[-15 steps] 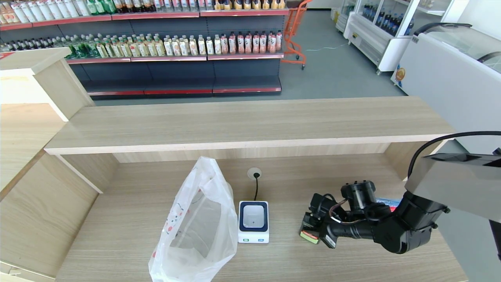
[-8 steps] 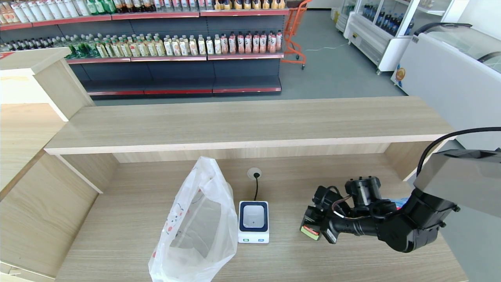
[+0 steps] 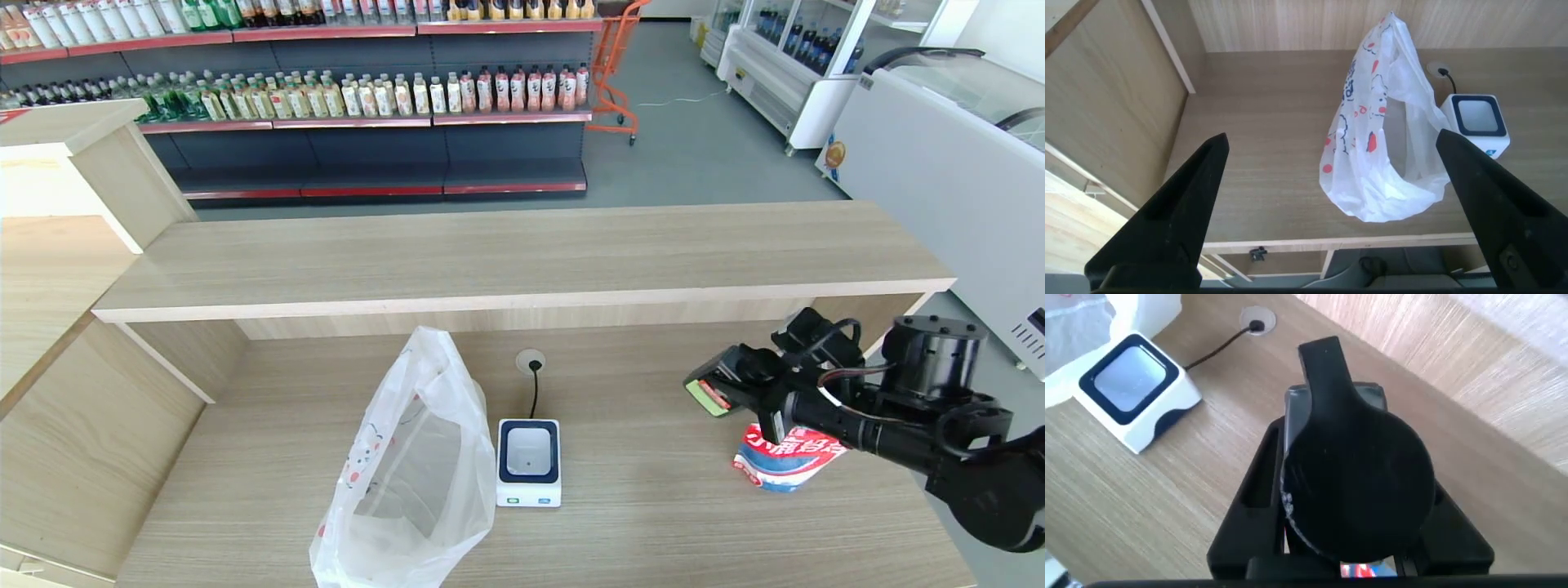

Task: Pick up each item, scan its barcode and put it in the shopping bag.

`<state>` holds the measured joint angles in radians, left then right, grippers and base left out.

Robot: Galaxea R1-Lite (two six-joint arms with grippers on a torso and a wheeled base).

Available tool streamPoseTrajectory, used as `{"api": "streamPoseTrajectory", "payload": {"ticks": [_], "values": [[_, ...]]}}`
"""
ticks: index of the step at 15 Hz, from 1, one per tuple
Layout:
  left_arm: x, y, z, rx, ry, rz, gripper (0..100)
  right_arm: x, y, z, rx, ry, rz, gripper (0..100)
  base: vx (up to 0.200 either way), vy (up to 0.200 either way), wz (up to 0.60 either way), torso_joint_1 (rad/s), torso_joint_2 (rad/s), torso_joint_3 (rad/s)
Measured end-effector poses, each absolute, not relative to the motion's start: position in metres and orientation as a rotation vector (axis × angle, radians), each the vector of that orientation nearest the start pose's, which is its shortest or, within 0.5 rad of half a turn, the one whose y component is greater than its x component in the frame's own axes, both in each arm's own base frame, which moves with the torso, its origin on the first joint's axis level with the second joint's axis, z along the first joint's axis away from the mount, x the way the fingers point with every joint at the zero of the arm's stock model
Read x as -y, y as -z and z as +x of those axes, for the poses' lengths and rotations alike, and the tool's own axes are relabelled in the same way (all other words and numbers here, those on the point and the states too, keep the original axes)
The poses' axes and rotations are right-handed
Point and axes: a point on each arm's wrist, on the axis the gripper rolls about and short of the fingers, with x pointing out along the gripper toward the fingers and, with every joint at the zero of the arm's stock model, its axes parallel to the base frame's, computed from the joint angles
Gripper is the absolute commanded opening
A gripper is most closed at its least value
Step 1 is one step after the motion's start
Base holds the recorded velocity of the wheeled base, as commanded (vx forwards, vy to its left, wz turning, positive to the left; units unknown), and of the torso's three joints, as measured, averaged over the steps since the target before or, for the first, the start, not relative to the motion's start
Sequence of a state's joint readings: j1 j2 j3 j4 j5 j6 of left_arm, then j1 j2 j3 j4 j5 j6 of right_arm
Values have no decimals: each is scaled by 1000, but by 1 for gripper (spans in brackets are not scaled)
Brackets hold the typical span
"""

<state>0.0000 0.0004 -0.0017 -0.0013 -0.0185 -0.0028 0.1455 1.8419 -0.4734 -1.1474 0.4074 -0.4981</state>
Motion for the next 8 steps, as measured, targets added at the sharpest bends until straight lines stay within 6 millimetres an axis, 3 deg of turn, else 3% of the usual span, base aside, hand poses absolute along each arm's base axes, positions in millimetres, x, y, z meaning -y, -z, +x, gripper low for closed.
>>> {"api": "streamPoseTrajectory", "payload": {"ticks": [2,8], "values": [[0,-76,-23,3,18,-3,100,-47,-114,255,47,-605,-667,0,0,0,0,0,0,0],[0,-76,-23,3,19,-3,100,-54,-97,211,649,-1118,-1451,0,0,0,0,0,0,0]]}}
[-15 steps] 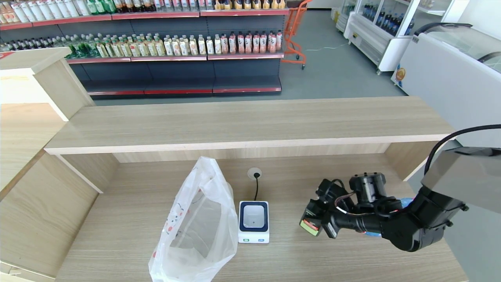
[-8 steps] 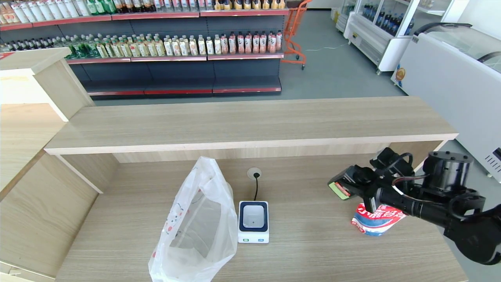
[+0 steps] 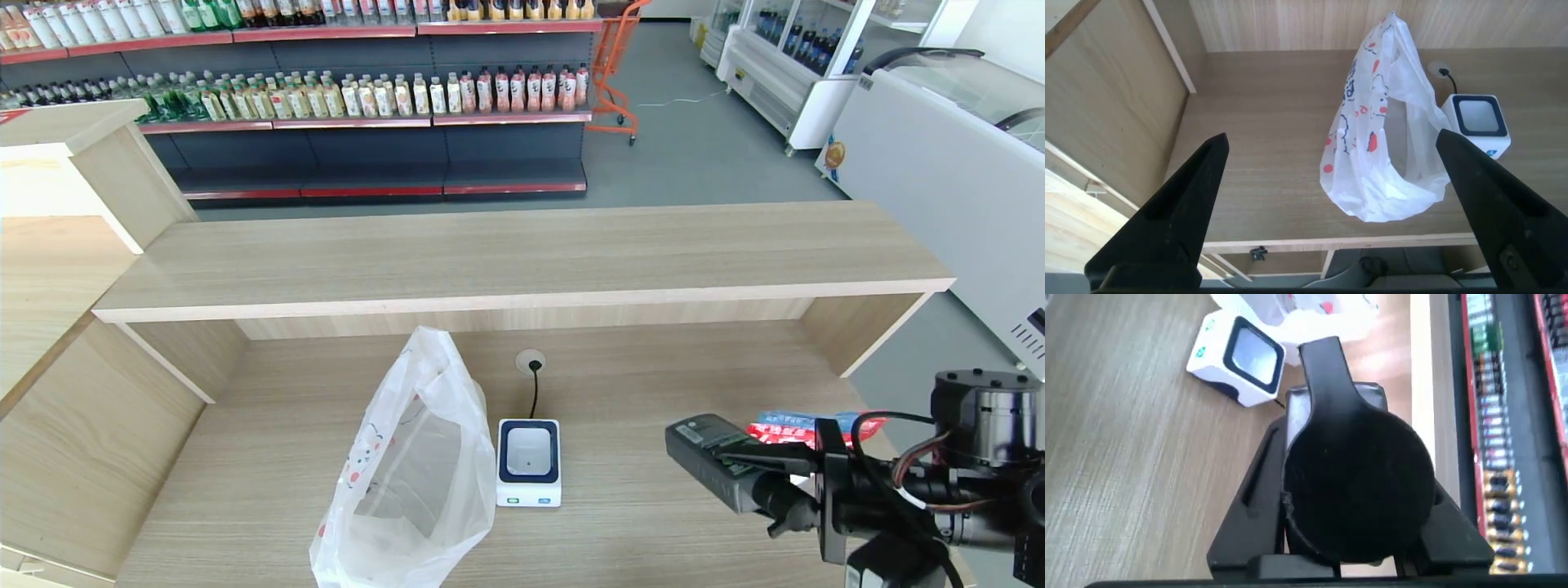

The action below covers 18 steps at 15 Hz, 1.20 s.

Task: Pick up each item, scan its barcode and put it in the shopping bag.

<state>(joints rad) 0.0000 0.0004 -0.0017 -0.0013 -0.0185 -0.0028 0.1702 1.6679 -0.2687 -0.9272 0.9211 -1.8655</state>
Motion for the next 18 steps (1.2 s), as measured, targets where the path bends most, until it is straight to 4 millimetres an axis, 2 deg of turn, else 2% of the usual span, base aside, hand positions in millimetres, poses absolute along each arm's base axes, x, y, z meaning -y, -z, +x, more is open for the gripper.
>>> {"api": "streamPoseTrajectory", "payload": {"ticks": [3,5,8,10,18], "values": [[0,-76,-23,3,19,-3,100,-57,-81,182,935,-1326,-1659,0,0,0,0,0,0,0],[0,-76,-23,3,19,-3,100,-67,-80,168,1097,-1411,-1679,0,0,0,0,0,0,0],[0,-76,-23,3,19,-3,100,-89,-85,158,1353,-1438,-1701,0,0,0,0,0,0,0],[0,-76,-23,3,19,-3,100,-94,-87,157,1419,-1428,-1715,0,0,0,0,0,0,0],[0,-76,-23,2,19,-2,100,-100,-94,150,1499,-1413,-1714,0,0,0,0,0,0,0]]}}
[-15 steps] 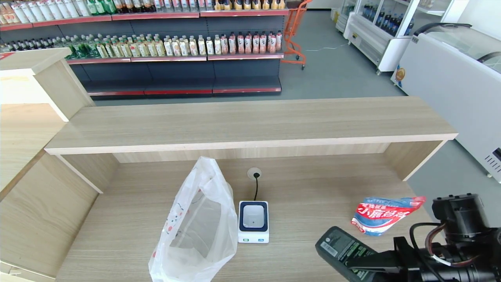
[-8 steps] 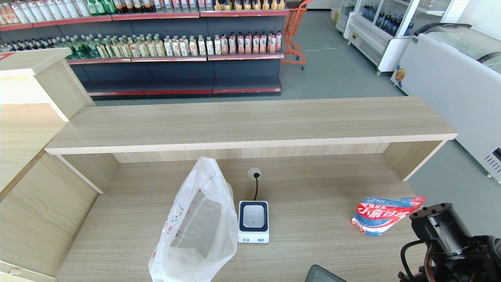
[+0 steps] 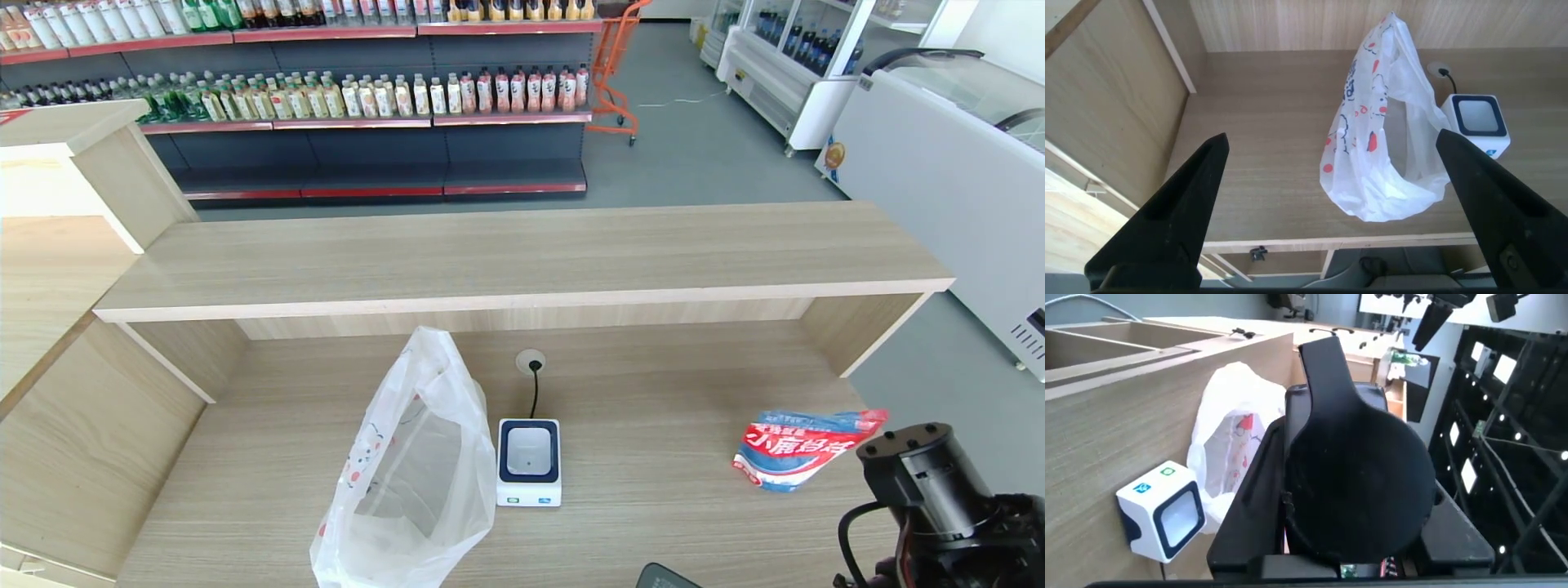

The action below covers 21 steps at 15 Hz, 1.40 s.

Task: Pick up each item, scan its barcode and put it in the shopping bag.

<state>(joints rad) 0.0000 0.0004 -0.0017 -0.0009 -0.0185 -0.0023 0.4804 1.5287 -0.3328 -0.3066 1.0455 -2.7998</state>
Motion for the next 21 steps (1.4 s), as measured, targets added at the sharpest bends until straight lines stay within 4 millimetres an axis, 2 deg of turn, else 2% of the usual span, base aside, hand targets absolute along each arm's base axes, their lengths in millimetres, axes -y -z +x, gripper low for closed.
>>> {"api": "streamPoseTrajectory", "payload": {"ticks": [7,21], "values": [[0,-76,-23,3,19,-3,100,-103,-103,146,1579,-1363,-1703,0,0,0,0,0,0,0],[0,-76,-23,3,19,-3,100,-99,-107,141,1589,-1338,-1716,0,0,0,0,0,0,0]]}}
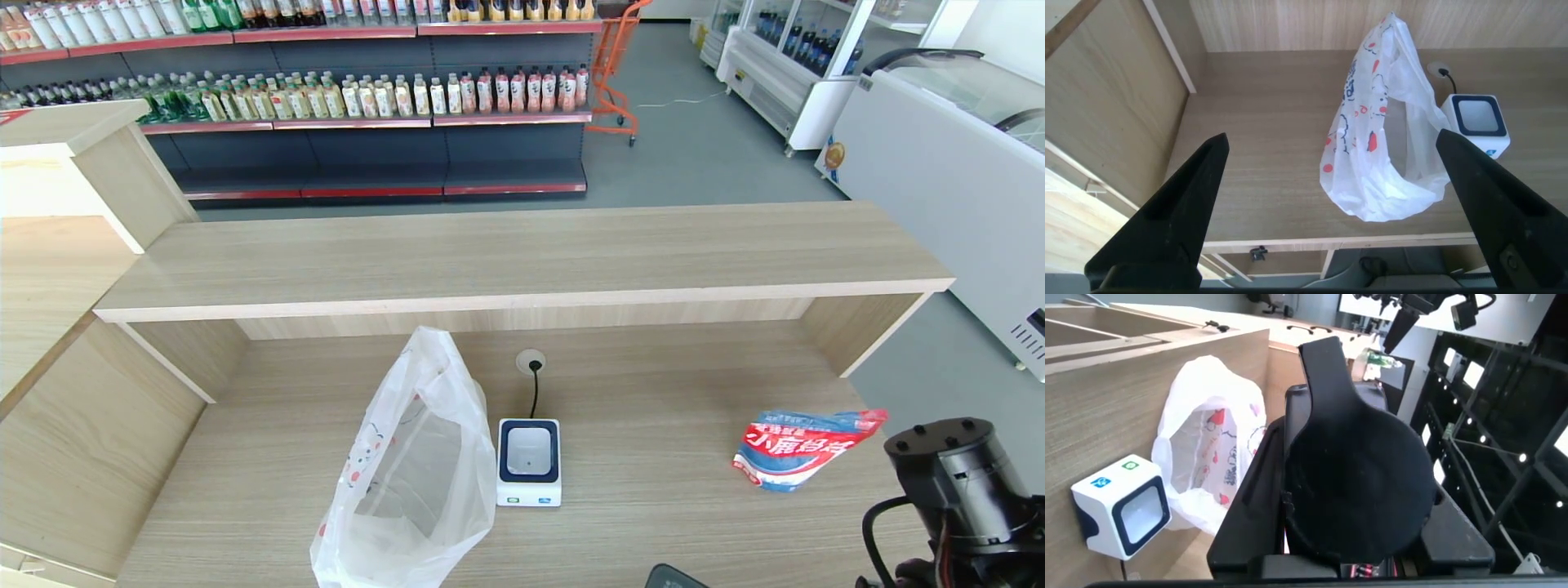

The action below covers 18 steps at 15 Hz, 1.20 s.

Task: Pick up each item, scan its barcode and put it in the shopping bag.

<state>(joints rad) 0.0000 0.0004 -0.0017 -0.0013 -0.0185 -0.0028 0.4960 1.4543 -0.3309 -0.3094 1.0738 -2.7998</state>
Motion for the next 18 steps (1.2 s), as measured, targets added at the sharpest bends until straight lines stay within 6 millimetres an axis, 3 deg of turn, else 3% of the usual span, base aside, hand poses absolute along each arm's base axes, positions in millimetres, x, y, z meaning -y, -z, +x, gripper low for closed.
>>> {"api": "streamPoseTrajectory", "payload": {"ticks": [3,6,8,11,15,18], "values": [[0,-76,-23,3,19,-3,100,-99,-109,143,1520,-1369,-1681,0,0,0,0,0,0,0],[0,-76,-23,3,19,-3,100,-86,-118,159,1113,-1431,-1505,0,0,0,0,0,0,0],[0,-76,-23,3,18,-3,100,-60,-127,172,807,-1358,-1380,0,0,0,0,0,0,0],[0,-76,-23,3,19,-3,100,-33,-146,182,383,-1278,-992,0,0,0,0,0,0,0],[0,-76,-23,3,19,-3,100,-14,-175,195,41,-1153,-487,0,0,0,0,0,0,0],[0,-76,-23,3,18,-3,100,-7,-182,209,-269,-1018,0,0,0,0,0,0,0,0]]}}
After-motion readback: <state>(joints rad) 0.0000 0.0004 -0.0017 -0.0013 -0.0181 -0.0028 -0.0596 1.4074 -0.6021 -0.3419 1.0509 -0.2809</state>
